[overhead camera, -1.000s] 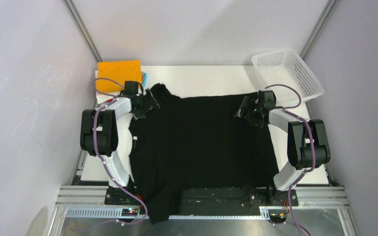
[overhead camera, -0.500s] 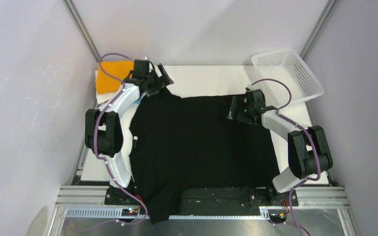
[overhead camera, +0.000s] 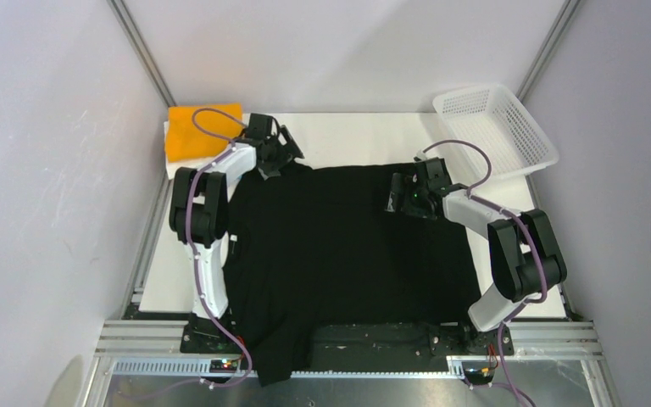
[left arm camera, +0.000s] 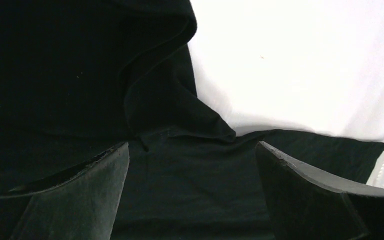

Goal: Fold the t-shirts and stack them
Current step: Flatten out the tshirt

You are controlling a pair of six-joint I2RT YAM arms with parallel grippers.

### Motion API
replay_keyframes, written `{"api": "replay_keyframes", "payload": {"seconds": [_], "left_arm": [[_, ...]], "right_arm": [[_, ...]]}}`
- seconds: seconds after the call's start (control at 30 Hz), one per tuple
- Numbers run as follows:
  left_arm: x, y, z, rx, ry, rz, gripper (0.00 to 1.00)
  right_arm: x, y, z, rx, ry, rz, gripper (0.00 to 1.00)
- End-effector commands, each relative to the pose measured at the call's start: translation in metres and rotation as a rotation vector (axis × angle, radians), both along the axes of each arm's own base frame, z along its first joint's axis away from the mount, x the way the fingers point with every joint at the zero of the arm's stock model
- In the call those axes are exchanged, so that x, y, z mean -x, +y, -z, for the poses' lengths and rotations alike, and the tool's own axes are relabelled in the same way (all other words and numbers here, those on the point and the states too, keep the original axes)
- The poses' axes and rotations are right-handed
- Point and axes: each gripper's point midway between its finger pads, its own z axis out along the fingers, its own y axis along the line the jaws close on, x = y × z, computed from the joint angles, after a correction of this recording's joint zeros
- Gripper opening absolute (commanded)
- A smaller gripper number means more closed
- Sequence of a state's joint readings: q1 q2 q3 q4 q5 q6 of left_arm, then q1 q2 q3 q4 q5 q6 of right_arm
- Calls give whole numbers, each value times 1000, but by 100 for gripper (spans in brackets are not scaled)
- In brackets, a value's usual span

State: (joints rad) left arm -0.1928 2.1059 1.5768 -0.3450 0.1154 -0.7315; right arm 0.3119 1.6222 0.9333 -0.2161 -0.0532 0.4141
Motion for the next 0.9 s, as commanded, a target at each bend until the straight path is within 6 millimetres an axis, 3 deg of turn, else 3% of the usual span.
{"api": "replay_keyframes", "payload": {"seconds": [0.0,0.43,0.73,0.87], "left_arm": [[-7,3,-6,-9,-27,-51,100],[-37,-1,10,7,-29,-106,100],[-78,-11,-39,78,-155,-143,100],[-96,-16,-28,134,-145,-146,100]], "right_arm": [[-11,1,-5,-7,-21,5,99],[-11,-4,3,-8,0,15,99],[-13,-7,6,-12,6,17,100],[-13,-11,7,-11,13,28,99]]}}
